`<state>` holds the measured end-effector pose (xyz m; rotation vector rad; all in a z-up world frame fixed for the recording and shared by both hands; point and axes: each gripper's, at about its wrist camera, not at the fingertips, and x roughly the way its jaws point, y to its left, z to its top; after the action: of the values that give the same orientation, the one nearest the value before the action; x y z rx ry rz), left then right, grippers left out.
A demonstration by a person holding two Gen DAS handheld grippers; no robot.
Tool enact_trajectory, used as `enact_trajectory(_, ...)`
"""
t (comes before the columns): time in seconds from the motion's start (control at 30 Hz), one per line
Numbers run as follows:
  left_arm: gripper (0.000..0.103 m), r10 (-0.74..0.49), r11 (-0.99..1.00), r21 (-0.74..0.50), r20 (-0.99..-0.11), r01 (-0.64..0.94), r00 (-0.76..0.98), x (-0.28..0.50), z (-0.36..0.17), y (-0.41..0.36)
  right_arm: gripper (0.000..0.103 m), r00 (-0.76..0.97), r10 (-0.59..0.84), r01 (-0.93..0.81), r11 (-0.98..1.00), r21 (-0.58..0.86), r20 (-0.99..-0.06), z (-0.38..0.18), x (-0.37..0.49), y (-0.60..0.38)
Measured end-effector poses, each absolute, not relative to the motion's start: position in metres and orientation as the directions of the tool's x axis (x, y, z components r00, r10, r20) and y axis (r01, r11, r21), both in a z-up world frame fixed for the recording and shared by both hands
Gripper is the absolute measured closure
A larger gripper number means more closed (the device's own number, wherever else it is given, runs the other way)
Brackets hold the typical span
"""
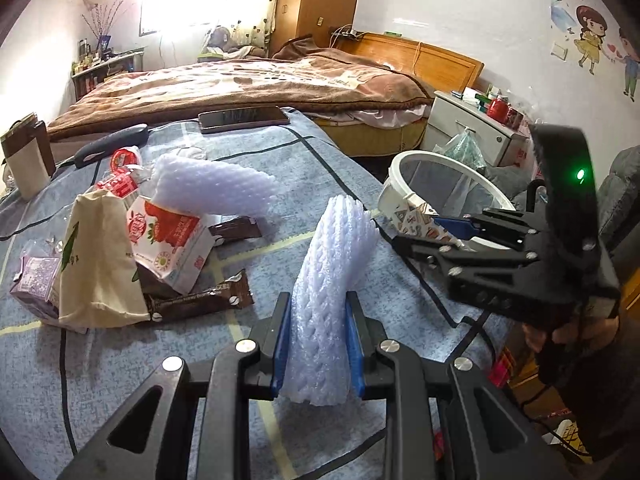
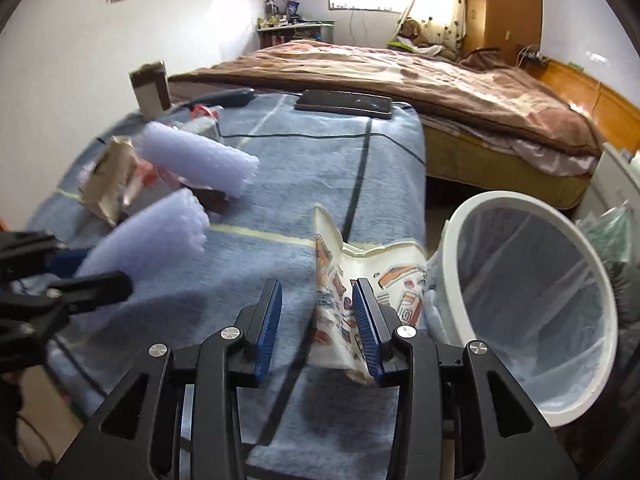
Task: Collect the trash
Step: 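Carry the cup and foam net over the white wastebasket with both grippers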
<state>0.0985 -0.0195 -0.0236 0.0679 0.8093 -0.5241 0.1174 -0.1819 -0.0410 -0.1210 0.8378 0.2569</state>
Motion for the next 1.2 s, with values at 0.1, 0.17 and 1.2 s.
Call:
enact_trajectory(0.1, 0.077, -0.423, 0.872, -0.148, -0.706, 0.467, 0.568, 0.101, -0.024, -0.020, 0.063, 0.655, 0.151, -0.264, 0.964, -0.037, -0.740, -0.044, 0.115, -0.181)
enact_trajectory(0.17, 0.077, -0.428, 0.873, -0.160, -0.705, 0.462, 0.565, 0.102, -0.025, -0.021, 0.064, 0.656, 0.169, -0.256, 0.967, -0.006, -0.736, -0.044, 0.115, -0.185)
enact_trajectory(1.2, 0.076, -0.535, 0.779, -0.167, -0.680, 0.604, 0.502, 0.134, 0.022, -0.167, 0.087, 0.770, 0.155, -0.058, 0.983, 0.174, -0.619, 0.018, 0.107, -0.313)
